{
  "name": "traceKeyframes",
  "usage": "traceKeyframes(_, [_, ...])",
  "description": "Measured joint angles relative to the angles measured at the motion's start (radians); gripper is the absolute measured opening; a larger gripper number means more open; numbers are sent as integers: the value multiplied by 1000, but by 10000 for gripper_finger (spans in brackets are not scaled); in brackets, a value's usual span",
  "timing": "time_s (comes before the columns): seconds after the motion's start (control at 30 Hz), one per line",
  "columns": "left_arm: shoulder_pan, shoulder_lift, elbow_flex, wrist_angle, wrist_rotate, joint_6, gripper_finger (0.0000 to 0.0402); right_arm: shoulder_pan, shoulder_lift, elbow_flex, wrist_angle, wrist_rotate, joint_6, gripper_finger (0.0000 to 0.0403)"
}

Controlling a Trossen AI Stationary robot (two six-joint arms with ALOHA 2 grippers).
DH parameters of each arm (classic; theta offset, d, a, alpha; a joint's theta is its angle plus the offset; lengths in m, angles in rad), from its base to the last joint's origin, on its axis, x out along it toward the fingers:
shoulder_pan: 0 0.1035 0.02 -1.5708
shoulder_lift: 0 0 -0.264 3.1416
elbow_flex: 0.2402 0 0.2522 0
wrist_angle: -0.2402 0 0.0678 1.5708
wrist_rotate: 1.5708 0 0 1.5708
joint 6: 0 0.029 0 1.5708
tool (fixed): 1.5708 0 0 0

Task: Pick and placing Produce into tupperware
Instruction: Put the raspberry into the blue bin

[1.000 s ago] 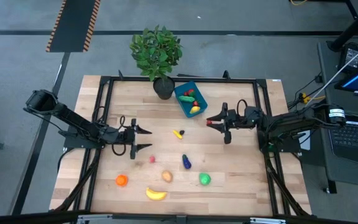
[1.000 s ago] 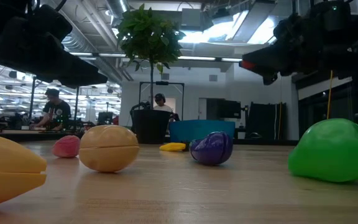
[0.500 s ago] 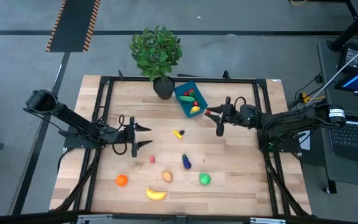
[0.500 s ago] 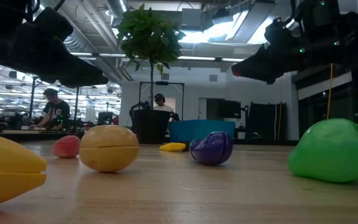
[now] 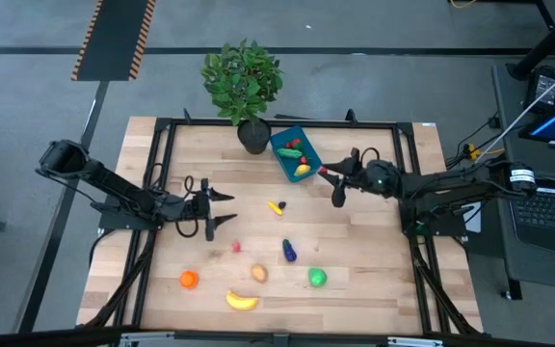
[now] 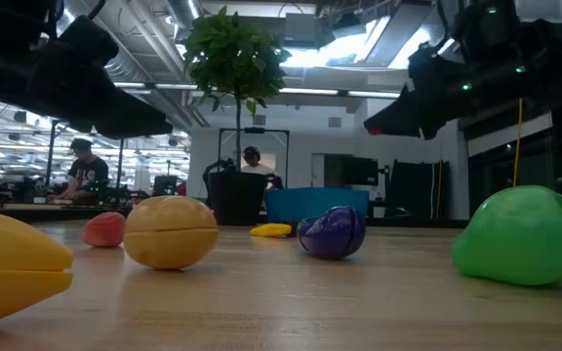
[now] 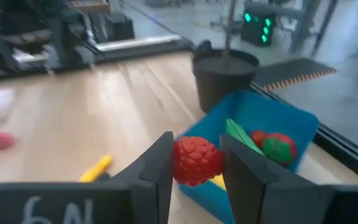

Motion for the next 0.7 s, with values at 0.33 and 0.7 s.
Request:
traceKeyframes(0.33, [40,0,0,-6,2,0,253,-183,106,211,-323,-211,-13,114])
traceKeyframes(0.7, [40,0,0,-14,2,0,253,-312,376,537,-599,-434,-131,114])
